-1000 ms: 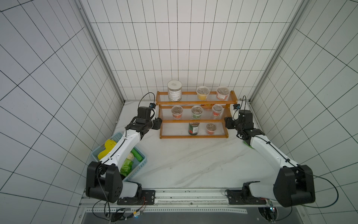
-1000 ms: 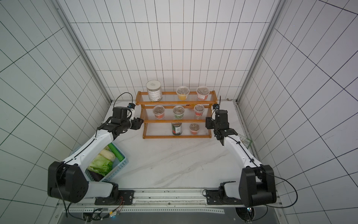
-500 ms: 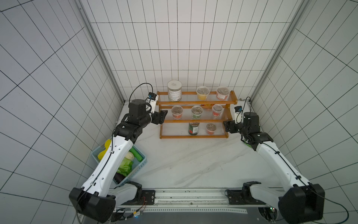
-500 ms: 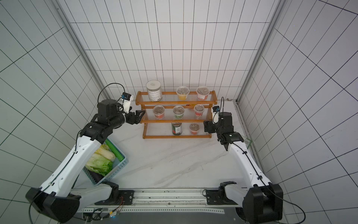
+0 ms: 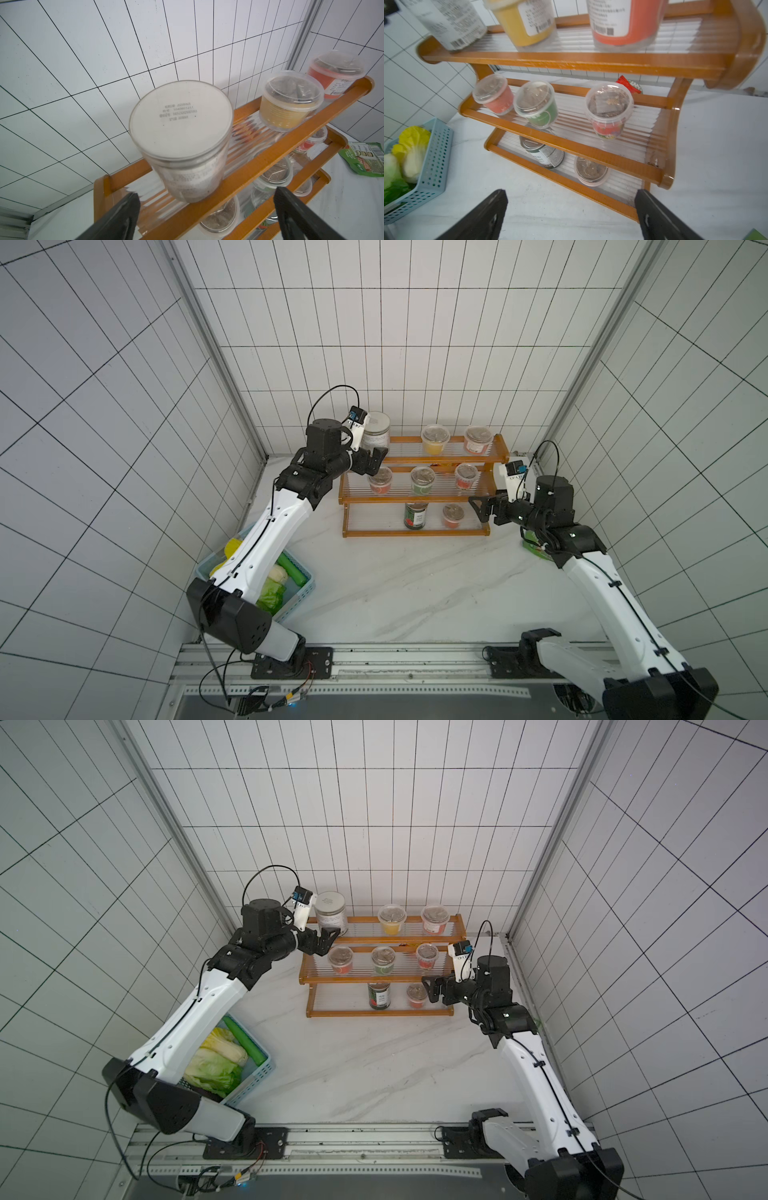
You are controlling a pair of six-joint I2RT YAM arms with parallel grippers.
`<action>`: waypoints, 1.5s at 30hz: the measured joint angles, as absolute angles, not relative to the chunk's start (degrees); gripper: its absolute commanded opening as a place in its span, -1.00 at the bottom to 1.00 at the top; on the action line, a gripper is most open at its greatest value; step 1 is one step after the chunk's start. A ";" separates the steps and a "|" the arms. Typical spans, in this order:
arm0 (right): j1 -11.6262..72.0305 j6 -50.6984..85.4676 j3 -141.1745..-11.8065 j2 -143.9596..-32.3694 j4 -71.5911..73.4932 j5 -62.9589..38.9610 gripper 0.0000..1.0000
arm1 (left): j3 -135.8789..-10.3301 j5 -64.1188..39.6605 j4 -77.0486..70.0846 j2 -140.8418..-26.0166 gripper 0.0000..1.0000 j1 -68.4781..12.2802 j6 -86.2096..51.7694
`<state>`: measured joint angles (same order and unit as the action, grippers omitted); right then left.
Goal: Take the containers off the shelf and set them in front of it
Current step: 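Pick up a container from the shelf.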
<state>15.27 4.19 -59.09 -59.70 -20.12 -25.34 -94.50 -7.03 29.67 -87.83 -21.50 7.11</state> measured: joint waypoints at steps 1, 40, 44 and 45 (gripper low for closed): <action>15.35 4.67 -59.86 -59.59 -20.12 -26.98 0.98 | -95.48 -7.09 29.47 -88.90 0.97 -21.21 7.05; 15.51 6.09 -68.16 -59.46 -24.67 -40.12 0.98 | -107.04 -16.71 27.20 -100.71 0.48 -18.76 5.54; 15.51 5.76 -68.16 -59.46 -24.84 -39.90 0.98 | -107.42 -16.25 27.90 -100.71 0.47 -19.16 6.22; 15.51 5.69 -68.16 -59.46 -24.84 -39.81 0.98 | -107.44 -16.05 28.10 -100.66 0.47 -19.35 6.44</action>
